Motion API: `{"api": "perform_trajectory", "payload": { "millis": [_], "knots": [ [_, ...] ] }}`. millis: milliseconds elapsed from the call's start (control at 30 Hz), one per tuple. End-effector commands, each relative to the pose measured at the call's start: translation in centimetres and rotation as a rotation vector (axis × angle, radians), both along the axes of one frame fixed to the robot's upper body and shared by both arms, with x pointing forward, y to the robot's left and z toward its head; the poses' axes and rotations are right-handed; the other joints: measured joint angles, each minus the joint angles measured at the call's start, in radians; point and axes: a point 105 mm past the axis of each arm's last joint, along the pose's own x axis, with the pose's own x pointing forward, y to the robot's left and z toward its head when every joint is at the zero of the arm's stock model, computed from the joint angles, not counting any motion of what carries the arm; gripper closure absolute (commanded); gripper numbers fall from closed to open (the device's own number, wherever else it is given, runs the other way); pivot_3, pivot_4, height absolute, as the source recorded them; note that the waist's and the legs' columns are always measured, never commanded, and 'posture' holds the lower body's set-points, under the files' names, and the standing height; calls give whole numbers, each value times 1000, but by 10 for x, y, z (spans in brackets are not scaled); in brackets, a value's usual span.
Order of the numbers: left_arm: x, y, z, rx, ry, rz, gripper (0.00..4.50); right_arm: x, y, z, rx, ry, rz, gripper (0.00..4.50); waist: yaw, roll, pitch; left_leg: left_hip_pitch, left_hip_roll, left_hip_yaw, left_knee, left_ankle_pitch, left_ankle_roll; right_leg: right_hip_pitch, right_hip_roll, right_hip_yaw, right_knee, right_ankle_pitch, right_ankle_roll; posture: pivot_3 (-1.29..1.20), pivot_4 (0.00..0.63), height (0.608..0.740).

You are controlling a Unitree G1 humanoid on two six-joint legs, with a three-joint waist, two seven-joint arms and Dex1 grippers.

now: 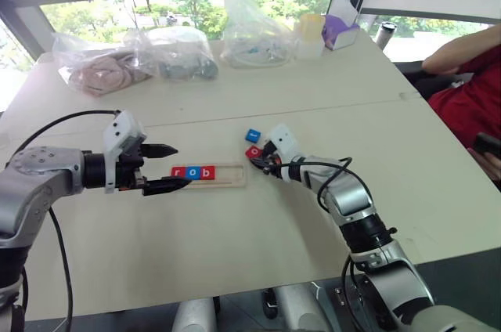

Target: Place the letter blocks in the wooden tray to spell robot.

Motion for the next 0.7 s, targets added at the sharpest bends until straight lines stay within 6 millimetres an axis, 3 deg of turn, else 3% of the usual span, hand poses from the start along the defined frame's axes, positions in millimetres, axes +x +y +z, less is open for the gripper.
{"api": "perform_trajectory", "payload": {
  "millis": [33,133,300,500,700],
  "knots": [
    [-1,0,10,11,-51,-8,0,-1,-15,37,42,-100,-120,3369,2,0,0,-1,0,0,0,0,0,0,0,0,0,0,0,0,150,739],
    [0,-3,10,6,-51,-17,0,-18,-28,34,53,-64,-259,3369,4,0,0,-1,0,0,0,0,0,-1,0,0,-1,0,0,0,150,739],
    [3,-7,6,3,-43,-34,0,-51,-34,15,11,40,-347,3369,3,0,0,-2,0,0,0,0,0,-1,-1,0,-1,-1,0,0,150,739],
    [16,0,3,21,-45,-22,0,-61,-37,0,-43,120,-414,3369,-1,0,0,-1,0,-1,0,0,0,-1,-1,0,-1,-1,-1,0,150,739],
    [21,2,3,32,-50,-28,0,-64,-31,-2,-9,176,-402,300,-1,0,0,-1,0,-1,0,0,0,-1,0,0,-2,-1,-1,0,150,739]
  ]
}}
